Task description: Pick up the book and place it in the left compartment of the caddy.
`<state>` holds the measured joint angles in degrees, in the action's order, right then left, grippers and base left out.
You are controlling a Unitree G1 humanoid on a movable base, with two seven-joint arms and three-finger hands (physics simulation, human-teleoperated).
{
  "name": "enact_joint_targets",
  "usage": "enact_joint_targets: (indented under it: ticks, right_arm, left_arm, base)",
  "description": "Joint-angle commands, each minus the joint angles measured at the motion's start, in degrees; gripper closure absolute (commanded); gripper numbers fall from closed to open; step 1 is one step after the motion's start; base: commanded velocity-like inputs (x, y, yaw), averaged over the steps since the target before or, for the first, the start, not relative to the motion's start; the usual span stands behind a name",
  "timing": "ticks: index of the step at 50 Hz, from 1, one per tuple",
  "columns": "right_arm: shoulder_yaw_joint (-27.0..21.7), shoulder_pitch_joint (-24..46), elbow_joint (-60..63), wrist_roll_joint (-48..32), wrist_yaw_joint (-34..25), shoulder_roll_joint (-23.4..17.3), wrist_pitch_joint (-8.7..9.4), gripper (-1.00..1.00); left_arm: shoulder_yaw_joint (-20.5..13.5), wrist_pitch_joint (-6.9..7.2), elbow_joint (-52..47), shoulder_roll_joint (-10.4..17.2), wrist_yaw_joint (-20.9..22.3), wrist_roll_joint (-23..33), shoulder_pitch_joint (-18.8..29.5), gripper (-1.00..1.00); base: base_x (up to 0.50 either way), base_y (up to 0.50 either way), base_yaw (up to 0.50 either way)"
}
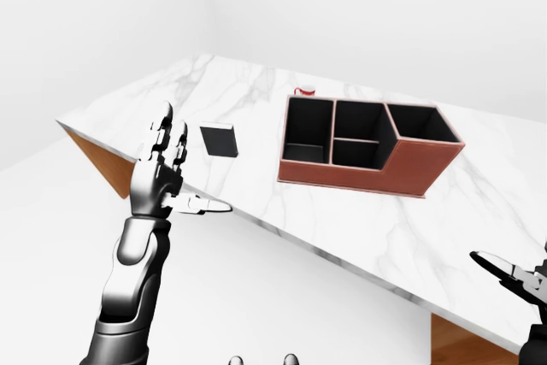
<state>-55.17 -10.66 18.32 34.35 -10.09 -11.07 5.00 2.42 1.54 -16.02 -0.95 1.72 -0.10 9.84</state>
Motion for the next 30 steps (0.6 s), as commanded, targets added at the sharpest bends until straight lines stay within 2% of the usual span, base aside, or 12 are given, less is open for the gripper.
enact_joint_targets:
  ticks: [1, 4, 9, 21, 30]
  right_arm:
    - [-0.04, 0.12, -0.14, -0.10, 0.02, -0.08, 0.00, -1.00]
    - [-0.13, 0.06, 0.11, -0.07, 0.13, -0.09, 0.00, -1.00]
    - [-0.12, 0.07, -0.13, -0.05, -0.26, 0.05, 0.00, -1.00]
    - [0.04, 0.19, -0.45, -0.20, -0.25, 0.04, 0.00, -1.00]
    - [-0.05, 0.04, 0.33, 0.24, 0.35, -0.16, 0.00, -1.00]
  left_arm:
    - [0.11, 0.29, -0.21, -0.02, -0.01, 0.11, -0.07, -1.00]
    - [0.22, 0.65, -0.74, -0.02, -0.02, 0.23, -0.19, -1.00]
    - [0.19, 2.07, -2.19, -0.03, -0.07, 0.17, 0.02, -1.00]
    - [0.24, 1.16, -0.89, -0.09, 0.02, 0.29, 0.25, -1.00]
    - [-0.17, -0.55, 1.25, 0.05, 0.26, 0.03, 0.35, -1.00]
  base:
    - [0.24, 0.13, 0.00]
    - [0.25, 0.14, 0.00]
    - [0.30, 0.17, 0.00]
    - [0.34, 0.19, 0.00]
    - [0.33, 0.17, 0.00]
